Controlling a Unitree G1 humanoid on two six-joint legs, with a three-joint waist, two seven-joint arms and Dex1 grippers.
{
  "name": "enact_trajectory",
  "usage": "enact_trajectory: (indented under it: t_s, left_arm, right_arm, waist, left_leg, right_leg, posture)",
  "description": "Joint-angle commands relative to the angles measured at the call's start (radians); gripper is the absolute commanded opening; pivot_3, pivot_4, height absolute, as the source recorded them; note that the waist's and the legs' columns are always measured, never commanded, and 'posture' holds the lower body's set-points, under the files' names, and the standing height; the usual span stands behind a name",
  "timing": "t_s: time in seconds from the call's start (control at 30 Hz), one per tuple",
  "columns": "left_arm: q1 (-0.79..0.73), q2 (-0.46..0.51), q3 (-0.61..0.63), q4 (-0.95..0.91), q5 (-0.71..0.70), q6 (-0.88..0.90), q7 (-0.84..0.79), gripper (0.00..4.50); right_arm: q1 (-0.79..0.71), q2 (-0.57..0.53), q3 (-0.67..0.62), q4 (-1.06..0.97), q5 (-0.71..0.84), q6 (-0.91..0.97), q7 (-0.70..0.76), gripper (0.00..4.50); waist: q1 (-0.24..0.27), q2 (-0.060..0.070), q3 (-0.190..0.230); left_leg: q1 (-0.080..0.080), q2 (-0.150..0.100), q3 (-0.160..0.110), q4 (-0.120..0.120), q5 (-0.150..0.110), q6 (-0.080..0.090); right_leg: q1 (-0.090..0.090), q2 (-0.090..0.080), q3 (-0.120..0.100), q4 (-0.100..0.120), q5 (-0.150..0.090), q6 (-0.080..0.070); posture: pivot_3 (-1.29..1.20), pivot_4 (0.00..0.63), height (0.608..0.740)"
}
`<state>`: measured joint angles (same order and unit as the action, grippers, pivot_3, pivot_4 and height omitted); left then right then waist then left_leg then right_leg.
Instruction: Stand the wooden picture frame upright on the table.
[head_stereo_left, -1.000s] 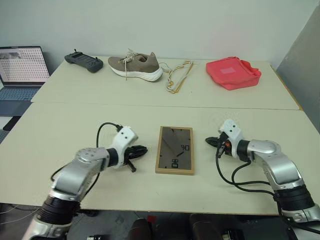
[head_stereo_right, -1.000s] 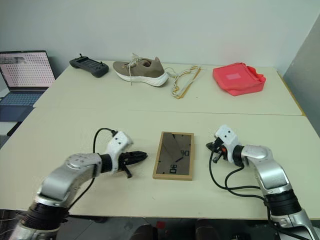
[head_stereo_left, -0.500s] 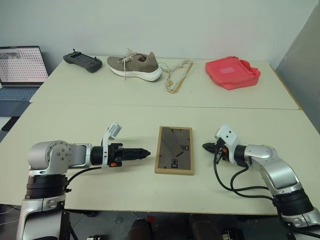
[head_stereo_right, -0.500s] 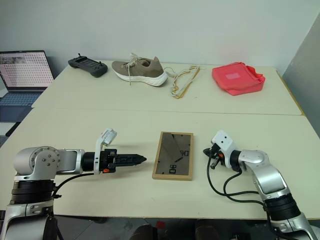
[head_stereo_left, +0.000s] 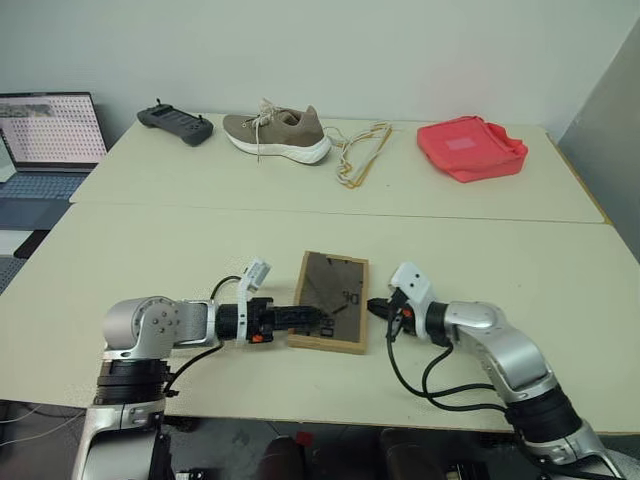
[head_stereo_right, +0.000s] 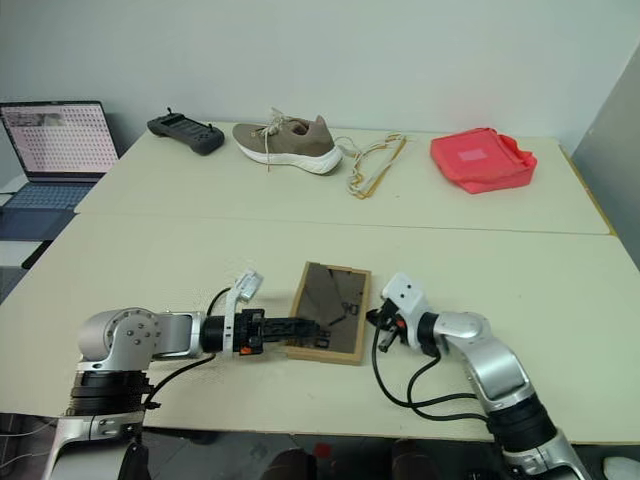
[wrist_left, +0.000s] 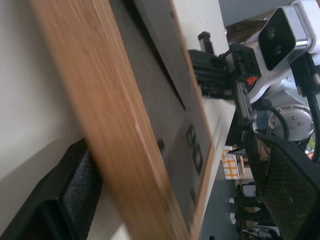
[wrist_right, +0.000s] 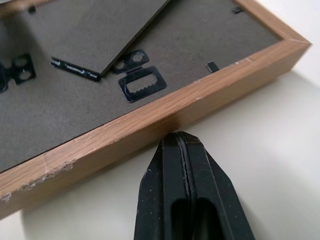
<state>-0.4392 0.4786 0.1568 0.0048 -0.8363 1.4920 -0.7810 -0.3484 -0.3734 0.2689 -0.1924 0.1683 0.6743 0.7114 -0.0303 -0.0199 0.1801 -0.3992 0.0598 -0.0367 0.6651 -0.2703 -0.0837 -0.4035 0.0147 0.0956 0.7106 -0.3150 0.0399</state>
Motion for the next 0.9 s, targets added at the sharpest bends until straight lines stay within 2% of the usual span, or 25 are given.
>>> enact_trajectory:
  t_s: [0.03, 0.1, 0.13, 0.17, 0.47, 0.63, 0.77, 0.9]
  left_arm:
    - [0.053, -0.044, -0.031, -0.066, -0.046, 0.064, 0.024, 4.47]
    - [0.062, -0.045, -0.012, -0.085, -0.061, 0.079, 0.031, 4.47]
    - [0.062, -0.044, -0.003, -0.089, -0.065, 0.085, 0.035, 4.1]
    - [0.06, -0.038, 0.01, -0.088, -0.071, 0.088, 0.035, 4.04]
    - [0.021, -0.031, 0.141, -0.073, -0.09, 0.112, 0.08, 2.22]
    - [0.03, -0.024, 0.154, -0.128, -0.103, 0.09, 0.09, 1.33]
    - [0.006, 0.012, 0.117, -0.132, -0.086, 0.056, 0.076, 1.27]
    - [-0.066, 0.05, 0.115, -0.133, -0.119, 0.027, 0.029, 1.27]
  right_arm:
    - [-0.032, 0.003, -0.015, -0.022, 0.001, -0.007, -0.022, 0.0]
    - [-0.027, -0.01, -0.024, -0.017, 0.0, -0.011, -0.025, 0.0]
    - [-0.024, -0.017, -0.027, -0.017, 0.0, -0.012, -0.024, 0.0]
    - [-0.019, -0.025, -0.032, -0.013, 0.001, -0.014, -0.024, 0.0]
    - [-0.013, -0.039, -0.05, 0.033, -0.001, -0.045, -0.04, 0.0]
    - [-0.035, -0.048, -0.097, 0.019, 0.021, -0.051, -0.05, 0.0]
    - [-0.106, -0.076, -0.191, -0.001, 0.081, -0.009, -0.027, 0.0]
    - [-0.219, -0.098, -0.292, -0.045, 0.254, 0.134, 0.041, 0.67]
  waist:
    - [0.002, 0.0, 0.0]
    - [0.001, 0.0, 0.0]
    - [0.001, 0.0, 0.0]
    - [-0.001, 0.0, 0.0]
    - [-0.006, 0.0, 0.0]
    - [-0.005, -0.001, 0.0]
    - [-0.005, -0.001, 0.001]
    - [-0.004, -0.002, 0.001]
  left_leg:
    - [0.0, 0.0, 0.0, 0.0, 0.0, 0.0]
    - [0.0, 0.0, 0.0, 0.0, 0.0, 0.0]
    - [0.0, 0.0, 0.0, 0.0, 0.0, 0.0]
    - [0.0, 0.0, -0.001, 0.0, 0.0, 0.0]
    - [0.0, 0.001, -0.001, -0.001, 0.0, 0.0]
    - [0.0, 0.001, -0.001, -0.001, 0.0, 0.0]
    - [0.0, 0.001, -0.001, -0.001, 0.0, 0.0]
    - [0.0, 0.001, -0.001, -0.001, 0.0, 0.0]
  right_leg:
    - [0.0, 0.0, 0.0, 0.0, 0.0, 0.0]
    - [0.0, 0.0, 0.0, 0.0, 0.0, 0.0]
    - [0.0, 0.0, 0.0, 0.0, 0.0, 0.0]
    - [0.0, 0.0, -0.001, 0.0, 0.0, 0.0]
    - [-0.001, 0.002, 0.0, 0.0, 0.0, 0.0]
    - [-0.001, 0.001, 0.0, 0.0, 0.0, 0.0]
    - [-0.001, 0.002, 0.0, 0.0, 0.0, 0.0]
    - [-0.001, 0.002, 0.0, 0.0, 0.0, 0.0]
  posture:
    - [0.0, 0.15, 0.74]
    - [0.0, 0.15, 0.74]
    - [0.0, 0.15, 0.74]
    - [0.0, 0.15, 0.74]
    - [0.0, 0.15, 0.74]
    - [0.0, 0.15, 0.74]
    - [0.0, 0.15, 0.74]
    - [0.0, 0.15, 0.74]
